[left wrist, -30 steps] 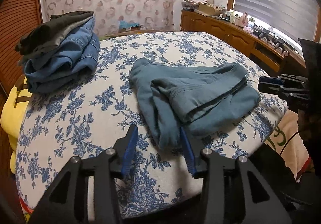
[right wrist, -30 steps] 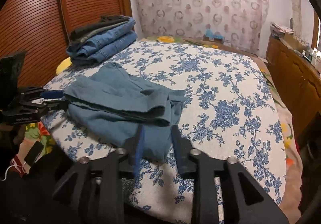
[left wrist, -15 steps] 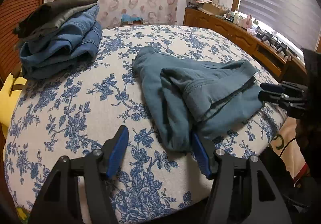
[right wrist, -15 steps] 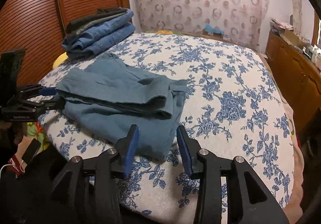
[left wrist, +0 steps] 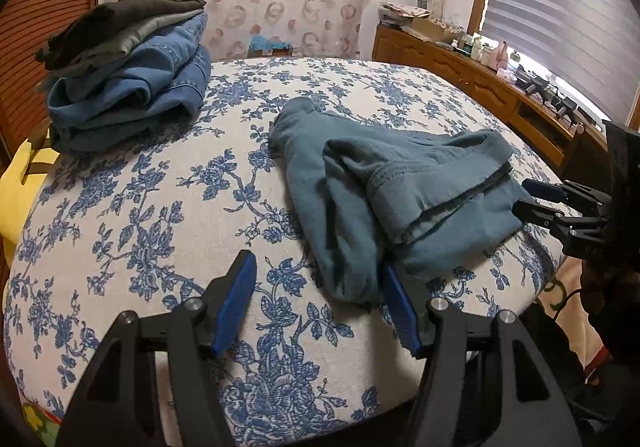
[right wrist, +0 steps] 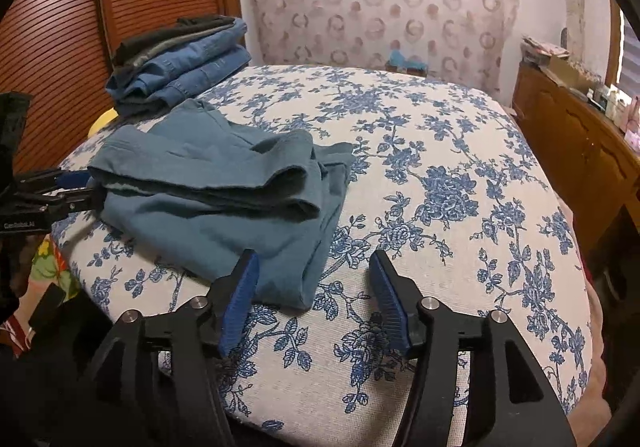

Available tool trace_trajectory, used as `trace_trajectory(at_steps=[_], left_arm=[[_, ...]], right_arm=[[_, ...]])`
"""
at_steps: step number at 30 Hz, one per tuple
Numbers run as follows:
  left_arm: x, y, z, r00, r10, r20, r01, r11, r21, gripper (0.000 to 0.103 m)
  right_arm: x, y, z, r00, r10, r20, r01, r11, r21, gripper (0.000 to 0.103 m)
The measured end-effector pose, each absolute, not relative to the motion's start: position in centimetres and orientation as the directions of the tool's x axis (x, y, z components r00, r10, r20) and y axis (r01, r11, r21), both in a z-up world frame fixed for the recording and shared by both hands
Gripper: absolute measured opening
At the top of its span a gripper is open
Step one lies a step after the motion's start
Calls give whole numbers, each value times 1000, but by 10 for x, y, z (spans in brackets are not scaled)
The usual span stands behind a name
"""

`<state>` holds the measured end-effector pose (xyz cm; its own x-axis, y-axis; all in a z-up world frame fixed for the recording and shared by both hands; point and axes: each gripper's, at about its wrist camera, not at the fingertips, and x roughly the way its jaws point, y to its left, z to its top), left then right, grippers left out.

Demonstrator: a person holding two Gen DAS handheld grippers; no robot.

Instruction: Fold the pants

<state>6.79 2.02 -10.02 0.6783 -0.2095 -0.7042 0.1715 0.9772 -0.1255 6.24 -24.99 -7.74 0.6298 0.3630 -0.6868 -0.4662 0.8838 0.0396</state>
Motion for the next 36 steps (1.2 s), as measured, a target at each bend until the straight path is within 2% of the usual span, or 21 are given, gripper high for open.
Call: trace_trajectory(at_steps=[2, 6, 22, 36], left_arm=[[68, 20, -101, 671, -207, -712, 173, 977, -122, 62], [68, 21, -97, 665, -214, -715, 176, 976, -128, 62], [100, 11, -76, 684, -178, -707, 222, 975, -32, 62], [147, 17, -70, 691, -162, -704, 168, 984, -62, 62]], right_arm=[[64, -251, -77, 629, 360, -689, -460, 887, 43, 65], [66, -249, -75, 616, 349, -706, -461, 887, 36, 65], [85, -230, -66, 588, 358, -725, -525, 851, -5, 65], [106, -220, -55, 578, 365, -730, -577, 815, -49, 65]])
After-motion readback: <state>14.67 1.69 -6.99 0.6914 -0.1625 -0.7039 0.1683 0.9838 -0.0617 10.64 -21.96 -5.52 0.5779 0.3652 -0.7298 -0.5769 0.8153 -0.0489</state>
